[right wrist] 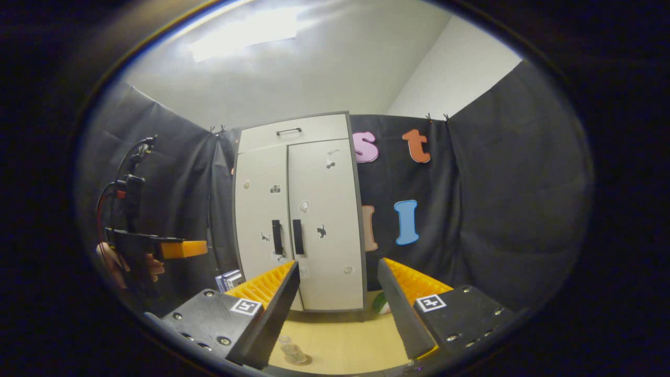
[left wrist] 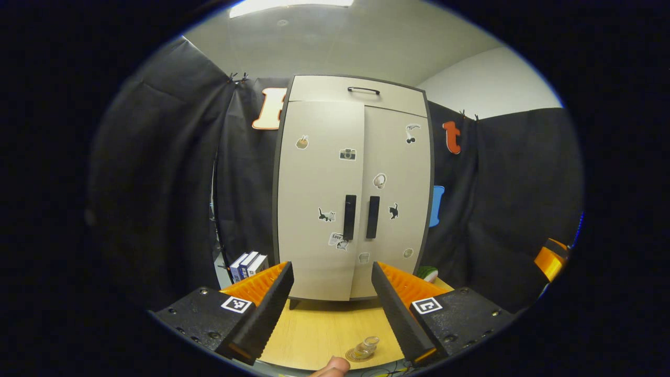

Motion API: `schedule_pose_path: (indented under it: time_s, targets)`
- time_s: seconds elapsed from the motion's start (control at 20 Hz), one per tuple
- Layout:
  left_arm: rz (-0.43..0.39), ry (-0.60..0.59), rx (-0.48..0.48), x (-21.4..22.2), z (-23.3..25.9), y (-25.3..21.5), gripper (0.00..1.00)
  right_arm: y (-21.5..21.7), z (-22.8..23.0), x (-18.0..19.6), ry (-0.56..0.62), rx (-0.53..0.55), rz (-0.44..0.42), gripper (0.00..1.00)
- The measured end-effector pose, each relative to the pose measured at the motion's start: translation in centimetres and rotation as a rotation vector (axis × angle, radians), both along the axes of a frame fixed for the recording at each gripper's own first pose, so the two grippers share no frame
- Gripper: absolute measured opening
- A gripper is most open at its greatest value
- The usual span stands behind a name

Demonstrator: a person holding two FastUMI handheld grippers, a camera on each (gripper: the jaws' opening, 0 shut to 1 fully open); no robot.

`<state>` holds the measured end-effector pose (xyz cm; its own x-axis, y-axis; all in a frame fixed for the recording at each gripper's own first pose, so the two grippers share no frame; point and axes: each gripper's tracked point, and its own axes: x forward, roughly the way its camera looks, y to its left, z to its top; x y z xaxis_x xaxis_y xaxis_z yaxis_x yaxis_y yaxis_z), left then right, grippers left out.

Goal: Grasp the bottle in the cabinet with the left hand and place it on the coaster, then close the right door with the right hand and the left door with the left hand.

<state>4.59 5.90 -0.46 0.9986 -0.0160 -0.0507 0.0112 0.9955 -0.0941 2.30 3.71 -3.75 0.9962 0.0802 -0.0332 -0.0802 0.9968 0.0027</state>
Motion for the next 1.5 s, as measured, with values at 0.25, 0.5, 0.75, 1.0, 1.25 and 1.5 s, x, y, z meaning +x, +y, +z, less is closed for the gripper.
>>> schedule_pose_path:
  time_s: [0.25, 0.5, 0.75, 1.0, 1.25, 1.5]
  targets:
    - [-0.02, 0.058, 0.029, 0.8, -2.3, -0.4, 0.95, -0.2, -0.7, 0.3, -0.003, 0.01, -0.011, 0.87]
    - [-0.04, 0.061, 0.02, 1.2, -2.5, -1.1, 0.95, -0.4, -1.3, 0.3, 0.013, -0.014, -0.009, 0.92]
    - [-0.031, 0.033, 0.018, 1.5, -1.6, -0.8, 0.95, -0.6, -1.2, 0.4, 0.016, 0.025, -0.014, 0.87]
    - [-0.032, 0.006, 0.027, 1.6, -0.8, -0.5, 0.95, -0.3, -1.0, 0.2, 0.004, 0.023, -0.006, 0.87]
    - [-0.042, 0.037, 0.061, 1.4, -2.1, -0.3, 0.91, 0.1, -1.6, 0.0, 0.019, 0.028, -0.001, 0.87]
    - [-0.04, 0.039, 0.054, 1.3, -2.3, 0.3, 0.95, 0.5, -1.8, -0.1, 0.025, 0.047, -0.001, 0.87]
